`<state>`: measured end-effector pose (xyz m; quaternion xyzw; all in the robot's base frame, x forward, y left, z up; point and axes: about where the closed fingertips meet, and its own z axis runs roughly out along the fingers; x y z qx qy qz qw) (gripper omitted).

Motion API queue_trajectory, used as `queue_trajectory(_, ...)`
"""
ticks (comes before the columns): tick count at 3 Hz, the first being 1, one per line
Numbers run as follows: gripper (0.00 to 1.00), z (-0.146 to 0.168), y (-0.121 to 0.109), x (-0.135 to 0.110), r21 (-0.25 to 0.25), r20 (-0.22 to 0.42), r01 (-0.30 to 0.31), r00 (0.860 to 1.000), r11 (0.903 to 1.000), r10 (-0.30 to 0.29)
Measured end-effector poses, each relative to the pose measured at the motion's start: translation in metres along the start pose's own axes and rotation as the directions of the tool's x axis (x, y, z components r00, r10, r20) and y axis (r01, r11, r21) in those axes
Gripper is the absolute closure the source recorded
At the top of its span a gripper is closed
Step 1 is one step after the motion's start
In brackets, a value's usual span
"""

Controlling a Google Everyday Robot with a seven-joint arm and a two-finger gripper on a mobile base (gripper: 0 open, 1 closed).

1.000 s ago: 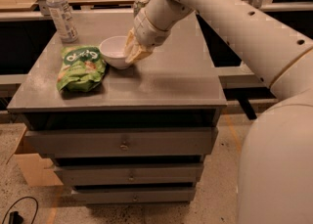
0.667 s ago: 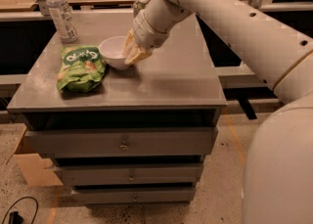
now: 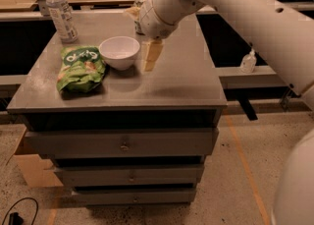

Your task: Move white bowl near green rice chip bag

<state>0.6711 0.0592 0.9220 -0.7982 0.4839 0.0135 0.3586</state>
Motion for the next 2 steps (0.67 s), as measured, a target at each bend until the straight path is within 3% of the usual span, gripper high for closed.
queue_trajectory(1, 0.00, -0.044, -0.007, 0.022, 0.122, -0.060, -0.073, 0.995, 0.9898, 0.081)
queue_trajectory(2, 0.00, -0.095, -0.013, 0.044, 0.246, -0.122, -0.147, 0.976, 0.9580, 0.181)
